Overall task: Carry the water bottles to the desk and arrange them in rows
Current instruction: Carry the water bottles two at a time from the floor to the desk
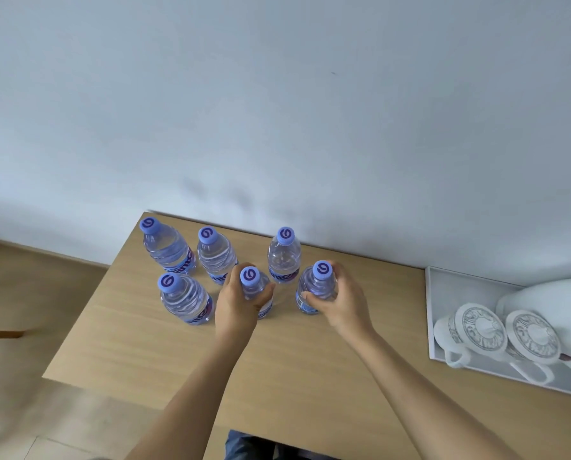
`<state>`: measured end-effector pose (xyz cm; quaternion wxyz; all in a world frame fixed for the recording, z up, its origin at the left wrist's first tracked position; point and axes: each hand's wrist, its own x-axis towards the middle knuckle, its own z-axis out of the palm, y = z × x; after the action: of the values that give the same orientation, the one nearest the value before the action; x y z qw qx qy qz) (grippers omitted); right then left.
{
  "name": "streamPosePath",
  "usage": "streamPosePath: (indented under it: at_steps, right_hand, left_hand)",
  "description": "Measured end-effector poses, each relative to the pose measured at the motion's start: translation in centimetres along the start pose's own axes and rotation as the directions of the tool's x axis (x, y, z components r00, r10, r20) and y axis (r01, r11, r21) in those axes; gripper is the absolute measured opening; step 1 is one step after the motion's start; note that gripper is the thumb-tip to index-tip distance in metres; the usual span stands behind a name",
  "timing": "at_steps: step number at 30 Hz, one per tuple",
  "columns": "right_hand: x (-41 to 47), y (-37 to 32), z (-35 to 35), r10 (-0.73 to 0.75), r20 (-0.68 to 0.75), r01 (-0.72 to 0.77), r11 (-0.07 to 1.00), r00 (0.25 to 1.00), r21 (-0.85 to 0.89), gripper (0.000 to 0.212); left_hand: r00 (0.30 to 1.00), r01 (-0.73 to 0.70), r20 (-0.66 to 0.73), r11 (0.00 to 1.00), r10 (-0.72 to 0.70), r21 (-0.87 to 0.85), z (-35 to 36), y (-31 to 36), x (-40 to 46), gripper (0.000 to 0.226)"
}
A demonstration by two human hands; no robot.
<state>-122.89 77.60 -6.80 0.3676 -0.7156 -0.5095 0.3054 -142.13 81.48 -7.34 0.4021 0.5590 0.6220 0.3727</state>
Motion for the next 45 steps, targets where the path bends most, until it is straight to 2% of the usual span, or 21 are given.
streamPosePath:
  at_steps: [5, 9, 14, 19, 24, 29, 33, 37, 40, 42, 45]
  right_hand:
    - [0.3, 0.1, -0.5, 0.009, 0.055, -0.011, 1.000, 0.998, 0.027, 0.055]
    - [-0.2, 0.8, -1.5, 0.057, 0.158, -0.068, 0.996, 0.986, 0.063, 0.079]
    - [-4.2, 1.6, -3.1, 0.125, 0.152, -0.119, 0.992, 0.980, -0.050, 0.089]
    - [-10.4, 0.6, -5.6, 0.148, 0.123, -0.141, 0.988, 0.981, -0.067, 0.070]
    - [-19.9, -0.5, -8.8, 0.166, 0.097, -0.157, 0.983, 0.981, -0.098, 0.058]
    - [-31.1, 0.8, -12.3, 0.244, 0.072, -0.231, 0.960, 0.967, -0.161, 0.058]
    - [-39.6, 3.1, -15.5, 0.339, 0.040, -0.330, 0.933, 0.940, -0.143, 0.059]
    - [-47.0, 5.5, -19.0, 0.437, -0.064, -0.442, 0.893, 0.897, -0.091, 0.059]
    - [-53.2, 8.0, -22.2, 0.528, -0.134, -0.535, 0.844, 0.839, -0.028, 0.058]
    - [-55.6, 8.9, -23.6, 0.572, -0.143, -0.577, 0.817, 0.808, 0.009, 0.059]
    - [-61.8, 12.2, -27.7, 0.665, -0.218, -0.654, 0.745, 0.714, 0.132, 0.056]
  left_hand:
    - [0.997, 0.068, -0.032, 0.998, -0.068, -0.007, 0.4, 1.0, -0.2, 0.040]
    - [0.994, 0.100, -0.053, 0.993, -0.096, 0.068, -0.8, 1.2, -1.5, 0.060]
    - [0.993, 0.107, -0.071, 0.978, -0.096, 0.180, -2.2, 0.3, -6.4, 0.070]
    - [0.992, 0.078, 0.082, 0.976, -0.096, 0.203, -2.7, 0.9, -11.7, 0.054]
    - [0.950, -0.107, 0.311, 0.974, 0.040, 0.201, -3.5, 2.3, -18.4, 0.030]
    - [0.851, -0.268, 0.518, 0.919, 0.086, 0.288, -3.1, 3.0, -26.7, 0.027]
    - [0.706, -0.402, 0.696, 0.882, 0.129, 0.245, -1.4, 3.9, -33.2, 0.030]
    - [0.586, -0.537, 0.789, 0.817, 0.183, 0.210, 1.9, 5.0, -38.3, 0.036]
    - [0.443, -0.611, 0.884, 0.771, 0.146, 0.179, 6.0, 6.1, -43.1, 0.035]
    - [0.373, -0.649, 0.917, 0.746, 0.140, 0.150, 7.8, 6.9, -44.9, 0.030]
    - [0.205, -0.739, 0.971, 0.670, 0.126, 0.068, 13.9, 8.7, -50.4, 0.024]
